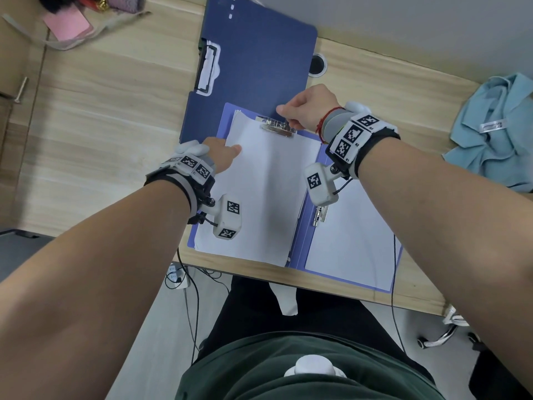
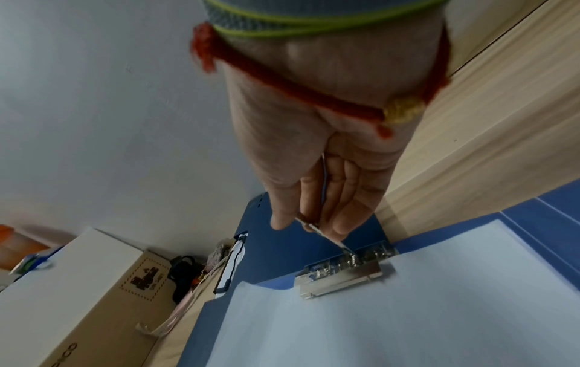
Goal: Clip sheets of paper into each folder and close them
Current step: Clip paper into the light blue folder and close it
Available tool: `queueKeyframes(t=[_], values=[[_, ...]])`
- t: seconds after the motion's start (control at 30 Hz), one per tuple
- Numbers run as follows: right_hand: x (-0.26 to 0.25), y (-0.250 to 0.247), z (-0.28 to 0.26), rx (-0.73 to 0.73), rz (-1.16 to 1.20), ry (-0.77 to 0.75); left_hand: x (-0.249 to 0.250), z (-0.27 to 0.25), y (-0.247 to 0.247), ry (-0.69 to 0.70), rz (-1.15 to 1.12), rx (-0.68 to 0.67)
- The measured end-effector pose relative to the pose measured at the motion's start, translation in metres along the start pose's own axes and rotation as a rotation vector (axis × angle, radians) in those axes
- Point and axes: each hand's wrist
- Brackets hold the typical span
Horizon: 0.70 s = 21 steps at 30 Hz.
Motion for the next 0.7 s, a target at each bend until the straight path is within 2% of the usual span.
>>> queueKeyframes(t=[0.17,0.43,0.7], values=[[-0.006,0.009,-0.001,-0.057,-0.105,-0.073,-0.001,0.004,0.000,-0.005,0.013,0.009],[-0.007,0.021,0.011,0.049,-0.161,-0.033,-0.006,0.015,0.001,-0.009,-0.002,-0.006],[-0.015,0.031,0.030,-0.025,-0.178,0.069,-0.009,0.024,-0.001,0.003,0.040,-0.014]])
Point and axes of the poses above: each hand's wrist, its own z-axis towards the middle knuckle, its own y-axis out of the palm, x = y × z, and after that the axes turned 4 degrees about x, right-handed
